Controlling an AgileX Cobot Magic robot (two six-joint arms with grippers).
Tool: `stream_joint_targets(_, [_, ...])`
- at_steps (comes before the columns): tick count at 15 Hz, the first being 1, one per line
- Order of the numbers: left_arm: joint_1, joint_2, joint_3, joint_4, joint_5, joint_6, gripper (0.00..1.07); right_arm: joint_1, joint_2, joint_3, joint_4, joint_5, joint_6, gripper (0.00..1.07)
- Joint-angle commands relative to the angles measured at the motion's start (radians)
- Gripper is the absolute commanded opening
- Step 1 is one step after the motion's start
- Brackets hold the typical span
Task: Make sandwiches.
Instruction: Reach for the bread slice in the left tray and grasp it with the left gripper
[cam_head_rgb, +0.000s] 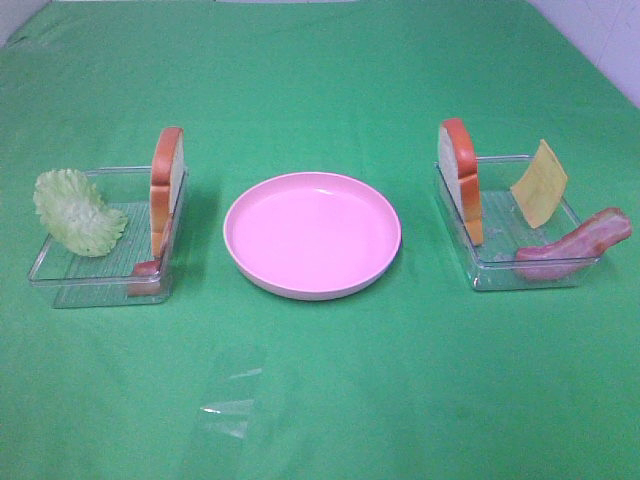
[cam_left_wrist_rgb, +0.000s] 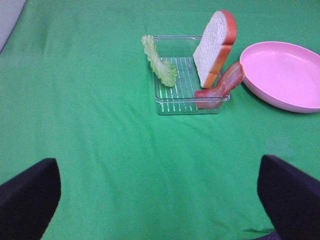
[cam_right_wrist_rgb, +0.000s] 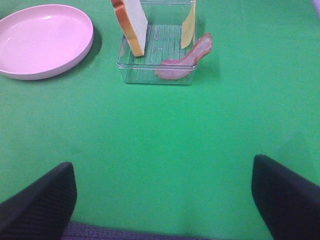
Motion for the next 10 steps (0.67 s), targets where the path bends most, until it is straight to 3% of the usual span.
stream_joint_targets(1, [0.002, -0.014, 0.001, -0.003, -0.006, -0.002, 1.00, -0.006, -0.027, 0.004, -0.008, -0.004, 0.003, 0.93])
stream_joint_targets(10, [0.002, -0.014, 0.001, -0.004, -0.006, -0.004, 1.00, -0.006, -0.027, 0.004, -0.008, -0.004, 0.003, 0.93])
